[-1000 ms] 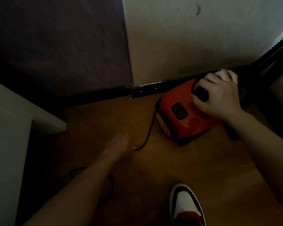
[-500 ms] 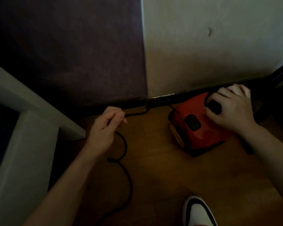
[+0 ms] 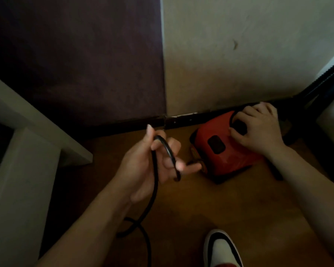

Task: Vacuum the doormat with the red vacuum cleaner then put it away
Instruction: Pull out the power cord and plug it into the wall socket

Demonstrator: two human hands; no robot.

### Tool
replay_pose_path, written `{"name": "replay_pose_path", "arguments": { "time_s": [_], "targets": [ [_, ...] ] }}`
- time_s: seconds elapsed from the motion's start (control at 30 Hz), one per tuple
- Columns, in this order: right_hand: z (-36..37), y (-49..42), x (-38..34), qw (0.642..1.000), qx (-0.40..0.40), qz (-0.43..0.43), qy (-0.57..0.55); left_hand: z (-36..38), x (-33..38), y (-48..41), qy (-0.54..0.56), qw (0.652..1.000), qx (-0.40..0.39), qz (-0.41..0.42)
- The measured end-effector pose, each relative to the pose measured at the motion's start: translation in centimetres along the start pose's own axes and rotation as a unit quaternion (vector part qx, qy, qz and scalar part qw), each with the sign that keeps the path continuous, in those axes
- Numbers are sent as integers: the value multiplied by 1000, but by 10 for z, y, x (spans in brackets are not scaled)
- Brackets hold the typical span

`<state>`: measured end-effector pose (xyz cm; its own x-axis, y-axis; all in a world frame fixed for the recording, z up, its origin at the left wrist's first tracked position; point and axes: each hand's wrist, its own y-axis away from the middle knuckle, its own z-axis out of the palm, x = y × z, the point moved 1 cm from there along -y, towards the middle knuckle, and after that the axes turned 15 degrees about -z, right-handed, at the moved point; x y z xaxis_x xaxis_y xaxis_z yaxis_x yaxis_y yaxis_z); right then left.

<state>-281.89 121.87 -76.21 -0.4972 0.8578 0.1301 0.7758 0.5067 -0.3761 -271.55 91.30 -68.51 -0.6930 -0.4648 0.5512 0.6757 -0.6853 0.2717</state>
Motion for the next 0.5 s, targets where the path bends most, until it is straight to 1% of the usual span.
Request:
{"name": "replay_pose_path", "arguments": {
  "time_s": [0.1,0.13,0.17,0.2,0.23,0.27,0.3,0.33,0.37,0.43,0.47,0.5],
  "targets": [
    [0,1,1,1000,5,-1,2,0,-17,-14,28,995,47,-85],
    [0,1,1,1000,5,-1,3,-2,-20,-19,4,990,72,-120],
    [0,1,1,1000,6,-1,3,-5,-23,-24,-69,981,107,-147],
    [-1,1,1,1000,7,-1,3,-9,-26,-31,-181,956,160,-167],
    [-1,1,0,1000,8,-1,2,-12,-30,-40,-302,911,221,-175],
    [-1,1,1,1000,8,0,1,-19,-36,-51,-391,860,282,-167],
    [-1,1,0,1000,8,1,0,-27,-42,-62,-438,822,331,-152],
    [-1,1,0,1000,9,2,0,-35,-47,-72,-458,801,361,-136],
    [0,1,0,1000,12,2,0,-43,-53,-80,-475,788,370,-131],
    [1,1,1,1000,17,1,-1,-60,-63,-98,-535,749,357,-155],
    [1,1,1,1000,18,0,-2,-66,-66,-106,-552,738,352,-162],
    [1,1,1,1000,18,-1,-4,-72,-69,-114,-557,736,349,-162]
  ]
}}
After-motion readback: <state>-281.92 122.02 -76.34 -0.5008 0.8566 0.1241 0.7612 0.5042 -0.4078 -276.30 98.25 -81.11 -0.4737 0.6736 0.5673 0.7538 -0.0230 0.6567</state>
